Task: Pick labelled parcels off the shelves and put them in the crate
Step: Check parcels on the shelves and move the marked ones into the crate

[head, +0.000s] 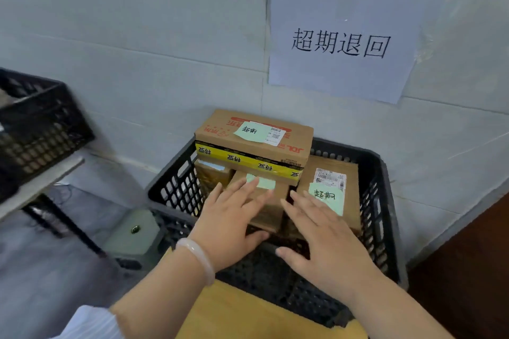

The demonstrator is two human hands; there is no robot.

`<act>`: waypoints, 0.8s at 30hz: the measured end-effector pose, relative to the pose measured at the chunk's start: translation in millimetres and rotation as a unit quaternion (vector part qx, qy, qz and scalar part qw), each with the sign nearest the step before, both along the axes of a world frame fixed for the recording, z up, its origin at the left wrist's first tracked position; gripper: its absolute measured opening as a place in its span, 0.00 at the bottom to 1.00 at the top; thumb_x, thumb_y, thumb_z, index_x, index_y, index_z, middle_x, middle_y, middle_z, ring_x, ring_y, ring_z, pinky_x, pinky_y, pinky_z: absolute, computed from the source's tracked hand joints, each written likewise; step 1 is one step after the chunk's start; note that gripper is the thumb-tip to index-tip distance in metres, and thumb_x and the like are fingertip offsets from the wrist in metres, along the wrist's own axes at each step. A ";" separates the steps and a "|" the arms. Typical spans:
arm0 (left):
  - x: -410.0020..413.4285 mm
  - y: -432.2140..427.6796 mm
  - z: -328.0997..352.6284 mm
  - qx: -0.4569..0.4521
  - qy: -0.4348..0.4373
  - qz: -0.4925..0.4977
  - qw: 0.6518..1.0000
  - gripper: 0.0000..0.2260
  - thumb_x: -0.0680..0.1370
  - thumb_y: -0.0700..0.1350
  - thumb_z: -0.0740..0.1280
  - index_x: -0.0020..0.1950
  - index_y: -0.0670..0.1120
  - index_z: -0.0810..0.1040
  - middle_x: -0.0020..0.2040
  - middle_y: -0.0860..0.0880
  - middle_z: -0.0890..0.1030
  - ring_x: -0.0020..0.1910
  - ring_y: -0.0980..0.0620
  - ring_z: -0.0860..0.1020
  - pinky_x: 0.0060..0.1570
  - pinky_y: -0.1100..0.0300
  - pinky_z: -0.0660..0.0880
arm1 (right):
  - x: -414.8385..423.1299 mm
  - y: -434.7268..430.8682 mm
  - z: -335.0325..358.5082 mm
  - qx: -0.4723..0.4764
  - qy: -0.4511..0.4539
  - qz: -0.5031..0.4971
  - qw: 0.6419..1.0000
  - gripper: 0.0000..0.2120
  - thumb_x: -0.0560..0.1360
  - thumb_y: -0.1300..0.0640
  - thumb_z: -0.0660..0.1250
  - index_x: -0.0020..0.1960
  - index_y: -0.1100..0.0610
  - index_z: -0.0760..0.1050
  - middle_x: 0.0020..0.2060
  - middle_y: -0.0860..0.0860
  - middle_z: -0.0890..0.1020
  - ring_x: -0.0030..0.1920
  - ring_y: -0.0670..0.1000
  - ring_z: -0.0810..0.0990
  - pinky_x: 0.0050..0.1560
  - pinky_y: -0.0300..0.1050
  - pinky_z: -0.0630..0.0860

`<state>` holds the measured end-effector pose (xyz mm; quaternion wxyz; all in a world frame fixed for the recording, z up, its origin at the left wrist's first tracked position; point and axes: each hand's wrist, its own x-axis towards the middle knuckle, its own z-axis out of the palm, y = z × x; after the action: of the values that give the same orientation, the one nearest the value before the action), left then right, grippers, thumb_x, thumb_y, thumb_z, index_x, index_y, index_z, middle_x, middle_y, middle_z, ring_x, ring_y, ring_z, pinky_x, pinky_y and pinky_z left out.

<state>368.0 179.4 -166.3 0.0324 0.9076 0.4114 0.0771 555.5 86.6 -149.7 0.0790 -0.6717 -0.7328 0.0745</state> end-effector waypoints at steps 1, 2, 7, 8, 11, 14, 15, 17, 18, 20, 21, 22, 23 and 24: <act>-15.4 -9.3 -0.7 0.007 -0.004 0.033 0.999 0.33 0.78 0.65 0.59 0.78 0.64 0.47 0.81 0.56 0.45 0.79 0.53 0.43 0.76 0.46 0.40 | -10.5 0.3 -1.9 0.011 -0.006 0.029 0.999 0.38 0.76 0.30 0.52 0.78 0.40 0.39 0.76 0.38 0.37 0.74 0.41 0.31 0.72 0.43 0.33; -31.8 -19.4 -2.1 0.014 -0.007 0.069 0.997 0.33 0.78 0.65 0.59 0.78 0.64 0.47 0.81 0.56 0.44 0.79 0.53 0.43 0.76 0.46 0.40 | -21.7 1.2 -4.3 0.020 -0.010 0.060 0.998 0.38 0.76 0.30 0.52 0.78 0.40 0.38 0.76 0.39 0.36 0.75 0.42 0.31 0.73 0.44 0.33; -124.2 -87.0 -18.4 0.043 0.002 0.269 0.962 0.35 0.72 0.65 0.69 0.76 0.60 0.62 0.78 0.50 0.63 0.77 0.46 0.61 0.73 0.40 0.56 | -96.2 3.3 -18.8 0.039 -0.014 0.226 0.973 0.40 0.75 0.30 0.55 0.77 0.39 0.37 0.77 0.40 0.38 0.74 0.43 0.30 0.70 0.47 0.28; -142.8 -105.5 -23.1 0.042 0.010 0.309 0.950 0.36 0.70 0.65 0.70 0.76 0.60 0.63 0.77 0.50 0.65 0.76 0.45 0.63 0.71 0.38 0.59 | -114.0 2.5 -24.6 0.035 -0.019 0.262 0.964 0.41 0.74 0.29 0.55 0.77 0.39 0.37 0.77 0.42 0.38 0.75 0.44 0.31 0.72 0.48 0.29; -195.1 -168.1 -34.6 0.036 0.033 0.405 0.913 0.38 0.69 0.64 0.72 0.76 0.59 0.64 0.76 0.49 0.66 0.75 0.44 0.65 0.70 0.36 0.61 | -171.1 -5.2 -42.8 0.015 -0.018 0.344 0.939 0.44 0.72 0.29 0.57 0.77 0.39 0.36 0.78 0.46 0.39 0.77 0.49 0.33 0.75 0.51 0.33; -240.2 -230.3 -36.6 0.028 0.048 0.501 0.864 0.40 0.67 0.63 0.75 0.75 0.59 0.64 0.76 0.49 0.67 0.74 0.44 0.66 0.69 0.36 0.62 | -232.5 -23.5 -49.9 -0.004 -0.005 0.416 0.909 0.45 0.73 0.30 0.59 0.77 0.40 0.34 0.78 0.46 0.37 0.76 0.49 0.32 0.75 0.51 0.33; -253.9 -249.4 -36.3 0.025 0.043 0.533 0.845 0.40 0.67 0.63 0.75 0.75 0.59 0.63 0.76 0.49 0.66 0.75 0.44 0.65 0.70 0.36 0.62 | -253.1 -31.7 -48.2 -0.003 0.004 0.443 0.896 0.44 0.73 0.30 0.58 0.77 0.40 0.34 0.78 0.45 0.36 0.76 0.49 0.31 0.75 0.52 0.33; -277.5 -283.7 -35.5 0.032 0.029 0.584 0.810 0.41 0.66 0.62 0.76 0.75 0.59 0.63 0.75 0.48 0.68 0.74 0.44 0.66 0.69 0.35 0.63 | -293.5 -49.0 -47.2 0.006 0.022 0.498 0.867 0.41 0.74 0.31 0.57 0.77 0.40 0.37 0.78 0.44 0.38 0.77 0.47 0.33 0.76 0.51 0.34; -287.2 -299.1 -35.5 0.038 0.026 0.603 0.797 0.41 0.65 0.62 0.76 0.74 0.59 0.64 0.75 0.48 0.69 0.73 0.44 0.67 0.68 0.35 0.65 | -312.8 -58.1 -46.8 0.013 0.034 0.524 0.851 0.40 0.73 0.31 0.56 0.78 0.40 0.41 0.79 0.44 0.41 0.77 0.47 0.35 0.76 0.51 0.35; -304.7 -327.8 -35.4 0.048 0.022 0.628 0.776 0.41 0.63 0.62 0.77 0.73 0.58 0.65 0.73 0.48 0.71 0.72 0.45 0.68 0.66 0.35 0.68 | -349.0 -77.0 -44.2 0.021 0.048 0.566 0.823 0.38 0.71 0.30 0.55 0.78 0.41 0.52 0.79 0.46 0.51 0.78 0.47 0.44 0.76 0.50 0.40; -313.6 -342.0 -35.5 0.051 0.020 0.641 0.765 0.41 0.63 0.62 0.77 0.73 0.58 0.66 0.72 0.48 0.72 0.72 0.45 0.67 0.65 0.35 0.68 | -366.9 -86.4 -42.5 0.020 0.051 0.581 0.812 0.38 0.70 0.30 0.54 0.77 0.42 0.55 0.78 0.46 0.55 0.78 0.47 0.47 0.76 0.51 0.43; -323.1 -356.6 -35.0 0.050 0.019 0.657 0.752 0.40 0.63 0.63 0.76 0.73 0.58 0.66 0.72 0.48 0.72 0.72 0.46 0.67 0.66 0.35 0.68 | -385.5 -95.7 -40.7 0.023 0.054 0.595 0.801 0.38 0.70 0.30 0.54 0.77 0.42 0.57 0.78 0.45 0.56 0.78 0.47 0.49 0.76 0.52 0.44; -333.6 -371.7 -34.3 0.047 0.018 0.675 0.737 0.40 0.63 0.63 0.75 0.73 0.59 0.67 0.72 0.49 0.72 0.72 0.46 0.67 0.66 0.36 0.67 | -404.0 -106.0 -39.3 0.020 0.053 0.612 0.789 0.38 0.70 0.30 0.54 0.77 0.42 0.56 0.78 0.45 0.56 0.78 0.46 0.49 0.76 0.52 0.45; -344.9 -387.7 -33.5 0.044 0.018 0.693 0.719 0.39 0.64 0.64 0.74 0.73 0.59 0.67 0.73 0.49 0.72 0.73 0.46 0.67 0.67 0.36 0.67 | -422.9 -117.3 -37.1 0.020 0.057 0.632 0.773 0.39 0.69 0.29 0.54 0.77 0.41 0.55 0.78 0.44 0.54 0.78 0.46 0.49 0.76 0.52 0.44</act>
<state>23.1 -208.2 -199.8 -0.0770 0.3706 0.9221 0.0800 132.5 -30.7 -186.8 0.0688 -0.0502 -0.9877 0.1313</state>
